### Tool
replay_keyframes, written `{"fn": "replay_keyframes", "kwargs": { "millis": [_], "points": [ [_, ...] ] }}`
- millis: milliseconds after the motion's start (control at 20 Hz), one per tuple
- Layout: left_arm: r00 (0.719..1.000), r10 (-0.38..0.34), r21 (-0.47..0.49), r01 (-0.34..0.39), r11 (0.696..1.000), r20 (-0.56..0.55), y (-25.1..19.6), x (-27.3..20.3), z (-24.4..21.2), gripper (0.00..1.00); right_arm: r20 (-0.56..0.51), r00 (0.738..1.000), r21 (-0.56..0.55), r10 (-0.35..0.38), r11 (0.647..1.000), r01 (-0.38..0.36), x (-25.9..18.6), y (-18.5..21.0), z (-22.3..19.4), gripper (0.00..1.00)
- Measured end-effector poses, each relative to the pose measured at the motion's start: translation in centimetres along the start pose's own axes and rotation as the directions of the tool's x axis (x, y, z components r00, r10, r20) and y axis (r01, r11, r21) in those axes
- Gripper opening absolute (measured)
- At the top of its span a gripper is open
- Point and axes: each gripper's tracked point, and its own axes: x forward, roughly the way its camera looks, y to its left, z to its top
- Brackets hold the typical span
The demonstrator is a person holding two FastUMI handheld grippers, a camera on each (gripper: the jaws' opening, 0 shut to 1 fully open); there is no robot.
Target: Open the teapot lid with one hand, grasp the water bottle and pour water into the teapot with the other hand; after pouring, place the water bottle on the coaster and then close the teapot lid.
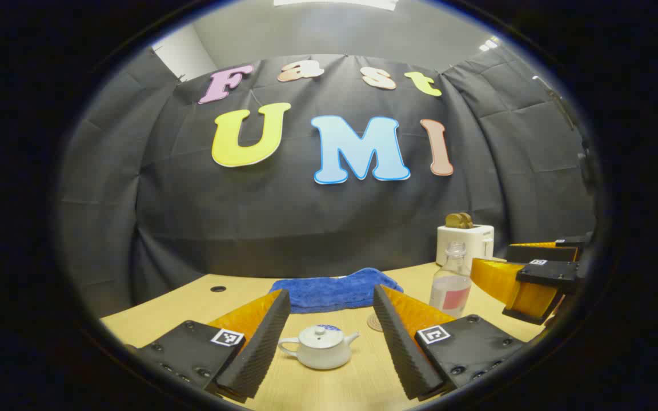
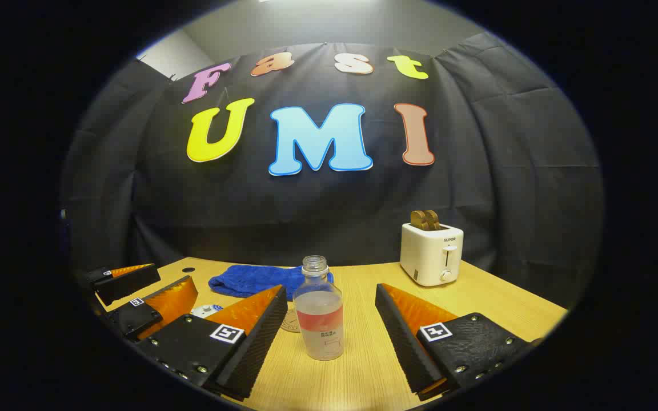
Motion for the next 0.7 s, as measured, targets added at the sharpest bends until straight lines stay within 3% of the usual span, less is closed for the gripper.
{"fn": "replay_keyframes", "kwargs": {
  "millis": [600, 700],
  "points": [
    [0.999, 0.015, -0.017, -0.016, 1.0, -0.044, 1.1, 1.7, -2.1, 0.96, -0.006, 1.0, -0.031, 0.002, 1.0, -0.002, 0.3, 0.2, -0.5, 0.96],
    [0.999, 0.01, -0.019, -0.011, 1.0, -0.051, 1.1, 2.3, -2.5, 0.93, -0.011, 1.0, -0.035, 0.002, 0.999, -0.003, 0.3, 0.2, -0.7, 0.96]
  ]
}}
